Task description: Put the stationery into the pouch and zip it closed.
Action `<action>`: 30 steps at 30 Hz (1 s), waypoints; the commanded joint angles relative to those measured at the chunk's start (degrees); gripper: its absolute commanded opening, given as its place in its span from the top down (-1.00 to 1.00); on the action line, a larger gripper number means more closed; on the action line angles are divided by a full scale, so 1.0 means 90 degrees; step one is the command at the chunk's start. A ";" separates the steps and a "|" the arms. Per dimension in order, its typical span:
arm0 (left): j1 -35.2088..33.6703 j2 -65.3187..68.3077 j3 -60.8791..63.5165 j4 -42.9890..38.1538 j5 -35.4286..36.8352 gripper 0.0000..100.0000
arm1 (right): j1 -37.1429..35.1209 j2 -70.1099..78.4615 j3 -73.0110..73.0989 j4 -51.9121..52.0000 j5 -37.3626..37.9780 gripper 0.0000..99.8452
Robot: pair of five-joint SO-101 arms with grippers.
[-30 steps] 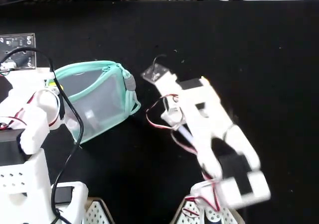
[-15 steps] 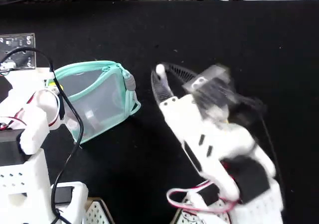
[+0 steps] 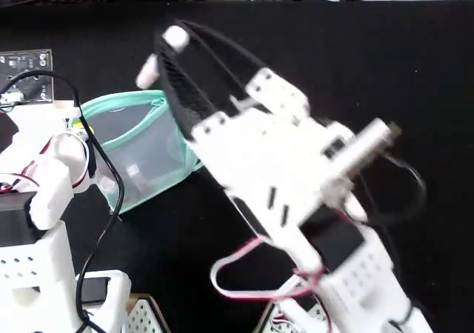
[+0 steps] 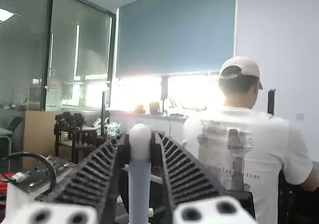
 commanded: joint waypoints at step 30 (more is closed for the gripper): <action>0.0024 0.0205 0.0952 0.0059 0.0010 0.93 | -0.0801 0.0630 -0.0493 0.4278 0.1260 0.60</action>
